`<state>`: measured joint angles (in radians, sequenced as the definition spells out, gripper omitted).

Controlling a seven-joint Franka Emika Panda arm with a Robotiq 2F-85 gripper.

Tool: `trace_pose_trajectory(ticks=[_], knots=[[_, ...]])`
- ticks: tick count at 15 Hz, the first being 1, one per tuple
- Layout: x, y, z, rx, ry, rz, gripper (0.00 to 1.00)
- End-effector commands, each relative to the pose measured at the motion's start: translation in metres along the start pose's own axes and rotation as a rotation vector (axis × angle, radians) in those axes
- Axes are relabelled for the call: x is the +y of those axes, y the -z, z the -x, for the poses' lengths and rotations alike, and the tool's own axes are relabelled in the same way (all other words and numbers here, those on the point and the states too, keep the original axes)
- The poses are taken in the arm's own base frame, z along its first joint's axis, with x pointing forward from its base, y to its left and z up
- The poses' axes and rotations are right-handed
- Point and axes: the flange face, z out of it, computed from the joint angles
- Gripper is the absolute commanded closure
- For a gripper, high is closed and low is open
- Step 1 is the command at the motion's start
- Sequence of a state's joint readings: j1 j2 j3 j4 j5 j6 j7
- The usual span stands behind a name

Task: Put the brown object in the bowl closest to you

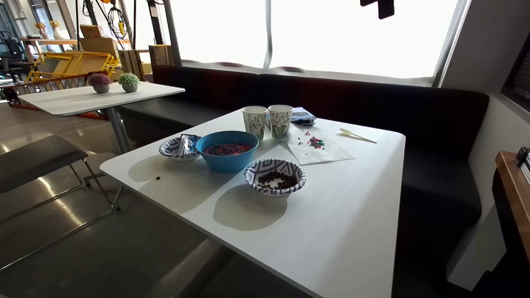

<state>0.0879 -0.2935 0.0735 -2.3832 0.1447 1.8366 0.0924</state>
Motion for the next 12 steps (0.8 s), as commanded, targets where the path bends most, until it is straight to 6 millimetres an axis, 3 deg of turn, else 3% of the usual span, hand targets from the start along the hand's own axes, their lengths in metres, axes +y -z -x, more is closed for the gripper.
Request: trace_pose_trajectory(ticks=[1, 4, 9, 12], knots=[[0.000, 0.000, 0.000, 0.000, 0.000, 0.000, 0.00], [-0.006, 0.001, -0.026, 0.052, 0.026, 0.067, 0.00], [-0.023, 0.004, -0.086, 0.162, 0.128, 0.260, 0.00], [-0.043, 0.002, -0.121, 0.221, 0.248, 0.314, 0.00]])
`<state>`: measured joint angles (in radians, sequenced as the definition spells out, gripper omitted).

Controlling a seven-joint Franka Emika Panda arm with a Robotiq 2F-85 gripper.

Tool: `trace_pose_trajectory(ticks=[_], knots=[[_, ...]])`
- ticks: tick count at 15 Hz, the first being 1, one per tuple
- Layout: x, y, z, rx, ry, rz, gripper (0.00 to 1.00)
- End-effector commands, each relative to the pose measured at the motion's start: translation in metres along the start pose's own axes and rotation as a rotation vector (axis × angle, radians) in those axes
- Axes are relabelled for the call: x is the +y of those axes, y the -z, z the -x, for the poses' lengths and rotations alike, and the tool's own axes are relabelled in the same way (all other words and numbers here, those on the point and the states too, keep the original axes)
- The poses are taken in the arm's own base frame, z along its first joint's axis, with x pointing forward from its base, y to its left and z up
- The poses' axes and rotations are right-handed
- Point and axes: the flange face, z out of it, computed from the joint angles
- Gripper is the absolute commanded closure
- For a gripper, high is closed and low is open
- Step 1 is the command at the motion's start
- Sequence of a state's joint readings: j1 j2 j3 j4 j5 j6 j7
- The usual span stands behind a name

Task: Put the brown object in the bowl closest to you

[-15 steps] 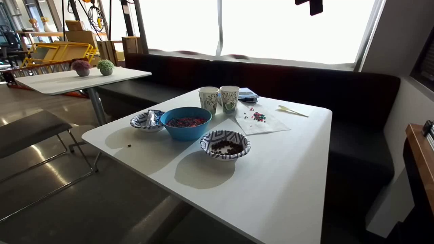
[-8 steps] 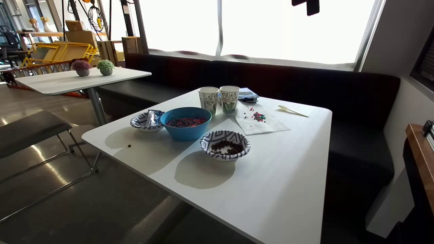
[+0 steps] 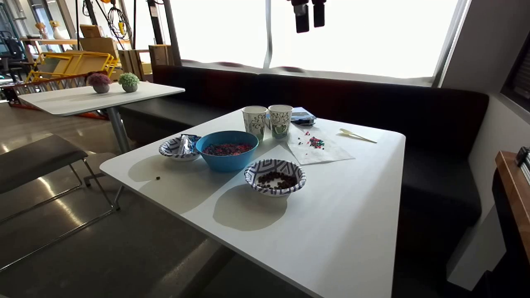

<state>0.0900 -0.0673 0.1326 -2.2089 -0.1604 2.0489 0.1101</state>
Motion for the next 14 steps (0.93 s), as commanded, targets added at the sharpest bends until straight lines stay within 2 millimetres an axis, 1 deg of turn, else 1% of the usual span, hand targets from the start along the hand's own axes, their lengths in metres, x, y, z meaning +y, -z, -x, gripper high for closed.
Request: trace_pose_trajectory(ticks=[1, 4, 6, 8, 9, 11, 14], knots=[[-0.020, -0.009, -0.050, 0.061, 0.119, 0.033, 0.00], [-0.037, -0.013, -0.078, 0.138, 0.243, -0.037, 0.00], [-0.047, -0.017, -0.093, 0.192, 0.331, -0.082, 0.00], [-0.056, -0.024, -0.105, 0.208, 0.399, -0.123, 0.00], [-0.048, -0.017, -0.090, 0.192, 0.338, -0.081, 0.00], [-0.053, -0.022, -0.098, 0.196, 0.376, -0.103, 0.00], [-0.054, -0.024, -0.103, 0.198, 0.386, -0.107, 0.00]])
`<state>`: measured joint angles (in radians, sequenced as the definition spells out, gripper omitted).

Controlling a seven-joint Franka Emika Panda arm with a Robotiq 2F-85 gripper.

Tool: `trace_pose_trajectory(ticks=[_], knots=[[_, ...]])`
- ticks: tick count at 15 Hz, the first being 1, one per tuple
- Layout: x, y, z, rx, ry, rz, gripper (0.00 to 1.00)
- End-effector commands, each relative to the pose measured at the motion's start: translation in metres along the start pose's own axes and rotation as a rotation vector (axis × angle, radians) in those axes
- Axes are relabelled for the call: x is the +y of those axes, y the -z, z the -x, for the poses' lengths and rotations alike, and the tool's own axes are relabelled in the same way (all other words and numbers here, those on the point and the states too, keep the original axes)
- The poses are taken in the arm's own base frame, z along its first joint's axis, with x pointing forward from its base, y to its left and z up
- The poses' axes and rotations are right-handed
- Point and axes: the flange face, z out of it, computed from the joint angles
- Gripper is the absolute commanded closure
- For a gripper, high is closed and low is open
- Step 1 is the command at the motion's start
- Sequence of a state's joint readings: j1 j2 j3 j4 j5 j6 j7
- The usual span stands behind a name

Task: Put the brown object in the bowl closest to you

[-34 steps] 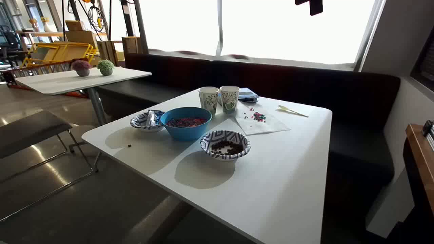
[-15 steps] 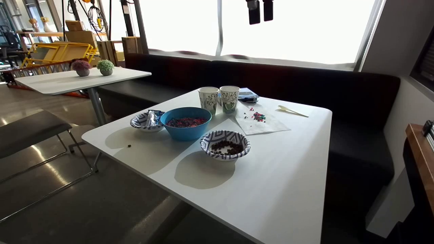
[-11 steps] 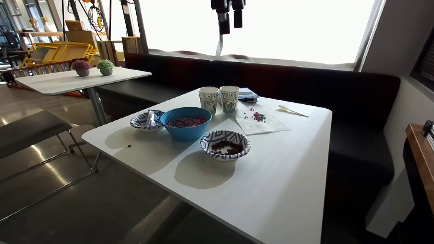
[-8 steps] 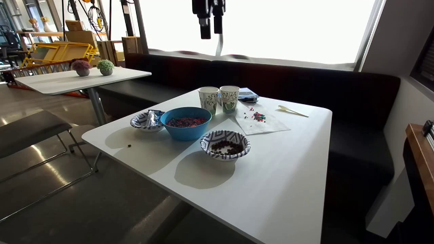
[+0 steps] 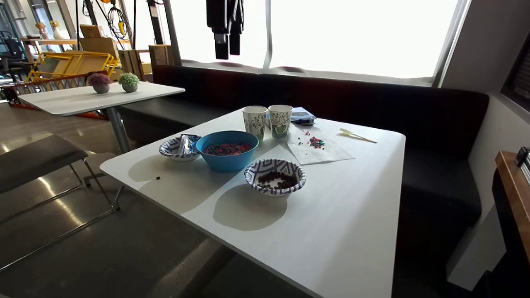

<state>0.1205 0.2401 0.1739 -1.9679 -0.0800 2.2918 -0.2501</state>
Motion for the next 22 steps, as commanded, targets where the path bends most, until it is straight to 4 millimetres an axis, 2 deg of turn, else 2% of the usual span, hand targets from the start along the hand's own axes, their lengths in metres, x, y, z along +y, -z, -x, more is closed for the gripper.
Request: trace_pose_trajectory(ticks=[1, 4, 7, 8, 10, 13, 18, 22], knots=[[0.000, 0.001, -0.001, 0.001, 0.002, 0.000, 0.00], [0.018, -0.009, -0.024, 0.028, -0.107, 0.018, 0.00], [0.030, -0.021, -0.045, 0.012, -0.129, 0.049, 0.00], [0.029, -0.031, -0.061, 0.001, -0.118, 0.056, 0.00], [0.024, -0.045, -0.079, -0.012, -0.057, 0.044, 0.00], [0.007, -0.075, -0.106, -0.023, 0.052, 0.054, 0.00], [-0.012, -0.119, -0.140, -0.053, 0.239, 0.078, 0.00], [-0.011, -0.143, -0.158, -0.052, 0.320, 0.097, 0.00]])
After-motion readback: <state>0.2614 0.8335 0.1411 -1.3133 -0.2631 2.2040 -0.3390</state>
